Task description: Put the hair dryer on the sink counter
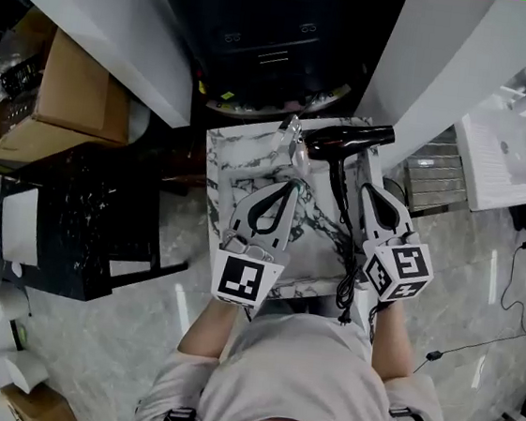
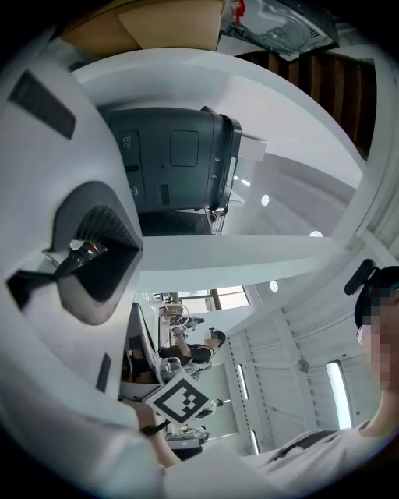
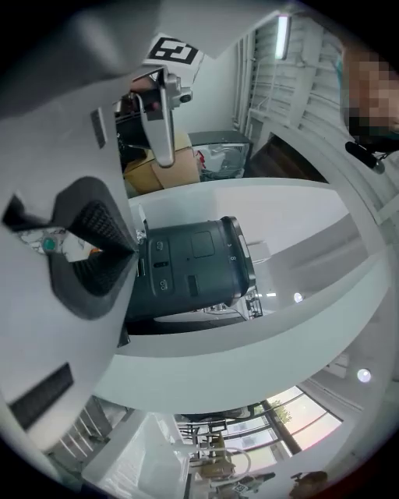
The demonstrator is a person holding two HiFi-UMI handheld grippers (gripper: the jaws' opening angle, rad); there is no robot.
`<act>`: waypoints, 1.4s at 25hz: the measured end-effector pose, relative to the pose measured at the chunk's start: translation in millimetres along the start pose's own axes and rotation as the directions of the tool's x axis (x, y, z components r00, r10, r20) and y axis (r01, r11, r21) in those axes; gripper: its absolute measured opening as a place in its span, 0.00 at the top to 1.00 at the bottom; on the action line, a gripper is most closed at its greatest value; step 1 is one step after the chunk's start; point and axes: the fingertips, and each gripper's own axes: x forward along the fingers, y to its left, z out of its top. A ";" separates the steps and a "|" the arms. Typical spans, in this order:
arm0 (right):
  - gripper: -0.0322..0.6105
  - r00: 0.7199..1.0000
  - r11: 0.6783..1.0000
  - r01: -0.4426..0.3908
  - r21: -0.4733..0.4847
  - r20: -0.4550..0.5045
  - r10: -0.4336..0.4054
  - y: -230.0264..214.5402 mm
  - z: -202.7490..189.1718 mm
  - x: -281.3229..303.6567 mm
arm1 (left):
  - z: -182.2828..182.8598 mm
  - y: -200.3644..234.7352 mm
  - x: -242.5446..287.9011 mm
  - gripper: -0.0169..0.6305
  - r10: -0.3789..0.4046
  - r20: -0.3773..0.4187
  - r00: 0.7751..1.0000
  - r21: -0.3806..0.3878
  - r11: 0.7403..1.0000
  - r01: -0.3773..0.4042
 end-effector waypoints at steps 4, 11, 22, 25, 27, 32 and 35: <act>0.94 0.999 1.000 0.004 -0.030 0.036 -0.002 10.4 15.2 -22.7 | 8.6 -9.5 -8.0 0.95 -0.013 0.020 1.000 0.004 1.000 0.013; 0.94 0.995 0.997 0.001 -0.079 0.096 0.007 30.2 32.7 -54.3 | 18.3 -23.1 -27.2 0.95 -0.023 0.025 0.999 0.025 0.999 0.022; 0.94 0.985 0.994 -0.026 -0.111 0.167 0.044 54.7 43.0 -84.8 | 27.1 -36.1 -51.2 0.95 -0.025 0.039 0.999 0.045 0.999 0.023; 0.94 0.983 0.993 -0.030 -0.117 0.178 0.051 59.8 45.1 -86.8 | 31.0 -36.8 -54.4 0.95 -0.020 0.059 0.998 0.041 0.999 0.018; 0.94 0.981 0.993 -0.031 -0.117 0.187 0.052 61.9 46.5 -86.6 | 30.0 -35.7 -56.3 0.95 -0.018 0.050 0.999 0.045 0.999 0.015; 0.93 0.980 0.992 -0.032 -0.122 0.192 0.055 67.1 45.8 -86.5 | 28.3 -33.3 -61.5 0.95 -0.012 0.044 0.999 0.045 0.999 0.010; 0.94 0.980 0.993 -0.031 -0.116 0.193 0.053 69.0 45.8 -87.1 | 28.1 -32.8 -63.4 0.95 -0.012 0.038 0.999 0.050 0.999 0.010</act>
